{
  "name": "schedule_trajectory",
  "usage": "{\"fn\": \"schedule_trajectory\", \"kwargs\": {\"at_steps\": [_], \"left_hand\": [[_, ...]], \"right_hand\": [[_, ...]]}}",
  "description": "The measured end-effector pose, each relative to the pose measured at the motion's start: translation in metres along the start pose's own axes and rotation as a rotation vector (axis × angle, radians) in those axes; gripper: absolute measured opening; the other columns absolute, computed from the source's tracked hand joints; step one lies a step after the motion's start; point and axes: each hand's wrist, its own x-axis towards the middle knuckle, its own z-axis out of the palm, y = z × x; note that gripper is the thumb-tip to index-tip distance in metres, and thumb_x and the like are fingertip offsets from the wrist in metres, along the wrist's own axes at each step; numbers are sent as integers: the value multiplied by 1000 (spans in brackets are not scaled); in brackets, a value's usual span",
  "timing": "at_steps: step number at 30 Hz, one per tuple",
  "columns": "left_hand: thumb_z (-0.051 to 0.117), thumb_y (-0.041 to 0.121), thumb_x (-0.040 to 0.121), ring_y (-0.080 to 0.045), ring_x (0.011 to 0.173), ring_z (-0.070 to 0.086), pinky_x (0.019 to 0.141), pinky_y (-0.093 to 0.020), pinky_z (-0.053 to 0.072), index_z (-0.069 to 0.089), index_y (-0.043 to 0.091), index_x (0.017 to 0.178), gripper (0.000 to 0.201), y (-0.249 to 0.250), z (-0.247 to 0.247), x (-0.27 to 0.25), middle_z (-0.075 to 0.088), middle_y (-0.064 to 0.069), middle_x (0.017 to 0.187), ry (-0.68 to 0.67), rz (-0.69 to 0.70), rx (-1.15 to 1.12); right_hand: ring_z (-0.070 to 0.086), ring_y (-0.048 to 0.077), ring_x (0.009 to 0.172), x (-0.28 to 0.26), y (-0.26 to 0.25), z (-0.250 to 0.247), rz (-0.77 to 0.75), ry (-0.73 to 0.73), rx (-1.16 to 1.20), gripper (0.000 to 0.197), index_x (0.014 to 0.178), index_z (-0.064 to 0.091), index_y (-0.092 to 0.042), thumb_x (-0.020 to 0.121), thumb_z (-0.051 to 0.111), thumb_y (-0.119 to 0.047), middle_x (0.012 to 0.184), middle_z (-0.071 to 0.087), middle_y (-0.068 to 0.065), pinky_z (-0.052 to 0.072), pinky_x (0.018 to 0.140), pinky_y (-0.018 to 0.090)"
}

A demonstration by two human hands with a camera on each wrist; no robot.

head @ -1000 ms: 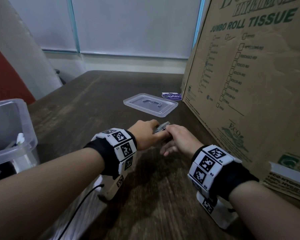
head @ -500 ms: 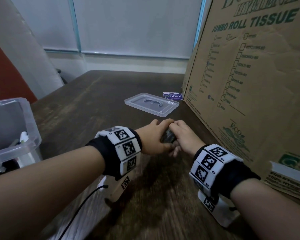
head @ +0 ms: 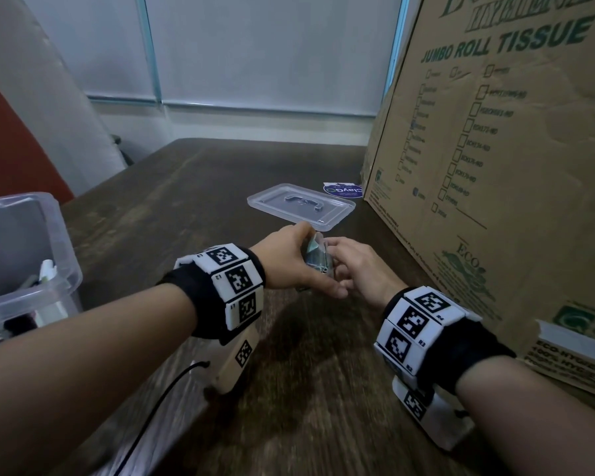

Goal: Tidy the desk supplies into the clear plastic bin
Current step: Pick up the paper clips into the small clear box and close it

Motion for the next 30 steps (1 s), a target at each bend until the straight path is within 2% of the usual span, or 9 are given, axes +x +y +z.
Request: {"fn": "schedule_trajectory", "kwargs": {"at_steps": [4, 8, 10, 14, 18, 20, 23, 26, 30], "left_hand": [[80, 45, 61, -20, 100, 54, 76, -25, 46, 46, 19, 119, 72, -4, 3, 4, 50, -5, 116, 27, 5, 90], [73, 36, 74, -23, 122, 45, 103, -32, 41, 25, 13, 142, 86, 2, 9, 4, 38, -11, 136, 27, 14, 210], [75, 35, 73, -25, 127, 43, 108, -36, 39, 18, 12, 145, 96, 5, 10, 4, 33, -12, 141, 29, 21, 234], [78, 35, 69, -19, 123, 44, 97, -23, 39, 21, 13, 144, 96, 6, 3, 3, 36, -7, 139, 27, 86, 265], [79, 41, 67, -13, 106, 57, 95, -28, 48, 40, 21, 135, 81, -2, -15, 3, 56, 1, 123, -55, 54, 53], [69, 38, 80, -10, 93, 60, 84, -31, 54, 46, 22, 132, 60, -6, -22, 1, 60, 4, 112, -56, 30, -112], [58, 32, 90, -17, 94, 60, 81, -38, 55, 56, 18, 123, 37, -12, -26, 0, 62, -1, 106, 67, -34, -275], [63, 23, 86, -19, 93, 64, 72, -30, 59, 61, 18, 117, 31, -17, -23, -2, 65, -6, 106, 79, -90, -553], [58, 7, 89, -20, 89, 65, 71, -31, 60, 64, 26, 105, 25, -24, -19, -4, 65, -7, 105, 6, -52, -738]], "right_hand": [[66, 25, 93, -7, -1, 2, -27, -104, 48, 30, 115, 51, -22, 86, 59, -27, 104, 64, 10, 56, 80, 38], [66, 20, 93, -6, 3, 3, -92, -16, -120, 51, 131, 48, -17, 83, 62, -29, 95, 69, 4, 52, 92, 46], [66, 17, 91, -5, 4, 4, -84, 15, -112, 59, 138, 41, -17, 83, 62, -24, 88, 69, 0, 51, 95, 44], [65, 19, 102, -3, 5, 2, -74, 31, -154, 52, 135, 45, -18, 85, 60, -10, 111, 68, 5, 50, 97, 42], [63, 7, 84, -3, 3, 0, -85, 26, -232, 46, 133, 49, -18, 88, 58, -12, 100, 67, -3, 52, 85, 28], [66, 12, 91, -4, 3, 0, -96, 46, -215, 40, 127, 54, -16, 88, 59, -13, 103, 68, 0, 54, 87, 30], [62, 6, 86, -1, 5, 1, -123, 108, -212, 28, 116, 60, -15, 88, 60, -17, 92, 64, -7, 51, 82, 24], [56, -1, 77, 0, 5, 0, -134, 151, -195, 28, 114, 60, -15, 87, 63, -23, 87, 58, -13, 47, 73, 17], [60, 12, 101, 2, 10, 0, -112, 116, -278, 50, 116, 58, -20, 71, 78, -30, 112, 60, -3, 52, 89, 29]]}}
